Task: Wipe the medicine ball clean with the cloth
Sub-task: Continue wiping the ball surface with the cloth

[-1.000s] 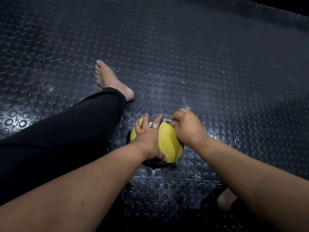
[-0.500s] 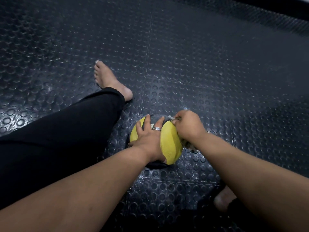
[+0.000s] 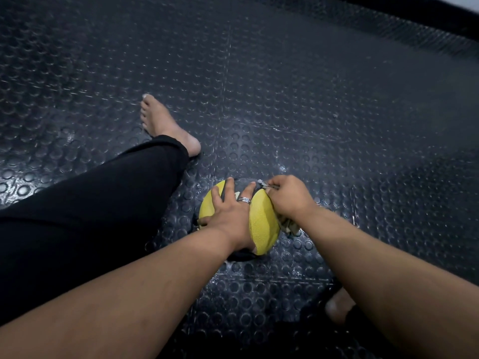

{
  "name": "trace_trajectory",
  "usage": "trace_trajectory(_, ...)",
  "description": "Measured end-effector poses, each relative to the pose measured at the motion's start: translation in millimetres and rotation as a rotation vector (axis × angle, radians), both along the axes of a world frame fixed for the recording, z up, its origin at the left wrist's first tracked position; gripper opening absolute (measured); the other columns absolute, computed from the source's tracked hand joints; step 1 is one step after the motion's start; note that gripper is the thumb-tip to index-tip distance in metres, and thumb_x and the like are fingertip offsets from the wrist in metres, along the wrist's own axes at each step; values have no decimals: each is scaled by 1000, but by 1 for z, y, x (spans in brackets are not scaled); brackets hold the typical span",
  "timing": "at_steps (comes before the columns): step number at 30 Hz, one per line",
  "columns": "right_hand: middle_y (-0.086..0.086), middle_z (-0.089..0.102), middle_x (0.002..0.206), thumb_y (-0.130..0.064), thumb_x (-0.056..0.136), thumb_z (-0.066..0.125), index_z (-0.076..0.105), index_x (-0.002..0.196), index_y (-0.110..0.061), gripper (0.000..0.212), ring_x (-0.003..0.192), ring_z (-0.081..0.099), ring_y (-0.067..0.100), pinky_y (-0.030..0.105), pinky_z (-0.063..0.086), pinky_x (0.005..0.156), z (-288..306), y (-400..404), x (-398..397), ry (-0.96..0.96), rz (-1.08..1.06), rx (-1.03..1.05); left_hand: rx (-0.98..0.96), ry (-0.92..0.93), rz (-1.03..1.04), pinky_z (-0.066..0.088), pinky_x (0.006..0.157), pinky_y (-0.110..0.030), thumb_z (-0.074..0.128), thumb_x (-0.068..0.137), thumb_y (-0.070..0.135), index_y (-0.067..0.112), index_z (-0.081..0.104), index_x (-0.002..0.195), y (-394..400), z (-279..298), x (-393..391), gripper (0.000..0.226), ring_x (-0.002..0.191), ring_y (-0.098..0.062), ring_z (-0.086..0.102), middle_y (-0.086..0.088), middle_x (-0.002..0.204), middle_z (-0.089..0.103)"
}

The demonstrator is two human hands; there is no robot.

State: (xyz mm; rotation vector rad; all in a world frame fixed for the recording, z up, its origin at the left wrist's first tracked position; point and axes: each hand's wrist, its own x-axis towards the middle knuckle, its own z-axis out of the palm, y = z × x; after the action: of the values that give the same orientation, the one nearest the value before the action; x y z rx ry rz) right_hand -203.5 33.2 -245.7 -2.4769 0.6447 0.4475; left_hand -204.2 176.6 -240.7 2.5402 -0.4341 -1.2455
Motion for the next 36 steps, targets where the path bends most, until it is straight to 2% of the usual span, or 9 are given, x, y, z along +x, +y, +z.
trace_trajectory(5,5,60,99,-11,88,57,71,105,-11,22,100,54,27,37,44,90,3,18,-25,-231,187,-74,-1,-6,8,33,98,-74,92,59,37,47,-15,149,-5,-3,0,140,144,-36,-23,3,155,-32)
trace_trajectory(9,7,58,100,-11,91,56,69,109,-6,23,100,56,25,24,39,86,2,0,-16,-142,30,-58,-6,11,-1,30,97,-78,93,58,36,48,-14,149,-8,-1,4,140,145,-37,-22,3,156,-31)
trace_trajectory(14,3,56,91,-8,87,57,72,105,-11,24,89,53,23,32,43,83,5,12,-36,-306,293,-38,-50,12,-17,32,105,-67,93,56,36,49,-13,148,3,-8,15,142,144,-37,-22,3,157,-28)
trace_trajectory(17,4,52,95,-6,91,52,69,110,-8,26,94,53,21,19,36,82,0,2,-13,-194,112,-78,-68,19,-2,29,108,-66,94,56,34,48,-11,149,4,-7,21,141,145,-38,-22,3,158,-26)
trace_trajectory(22,10,55,91,0,88,51,70,107,-5,27,92,52,29,35,44,84,5,17,-18,-283,290,-73,-117,-1,36,25,115,-57,96,51,33,45,-2,152,13,-12,24,141,147,-37,-15,3,161,-17)
trace_trajectory(24,8,55,88,2,86,54,71,105,-5,26,89,53,28,30,42,81,7,7,-23,-284,364,-44,-133,-10,49,28,113,-59,96,50,36,45,-2,152,12,-10,22,141,147,-34,-16,7,161,-16)
trace_trajectory(27,2,55,90,-4,89,56,72,103,-8,22,93,55,22,17,35,77,4,-9,-17,-250,175,21,-146,-20,38,29,109,-65,93,53,43,40,-11,152,4,-9,15,144,146,-31,-20,10,160,-19)
trace_trajectory(32,-8,52,109,-24,91,57,64,120,-24,29,111,47,19,32,37,100,-3,-14,-30,-192,142,96,-134,0,-25,17,115,-65,91,55,49,45,-23,147,3,-13,24,147,145,-37,-24,4,159,-25)
trace_trajectory(36,-2,47,104,-18,96,50,60,126,-17,32,109,50,20,25,38,94,-5,-12,-19,-132,32,82,-65,40,-152,8,118,-58,93,56,40,46,-22,147,5,-8,30,147,143,-42,-27,-2,156,-34)
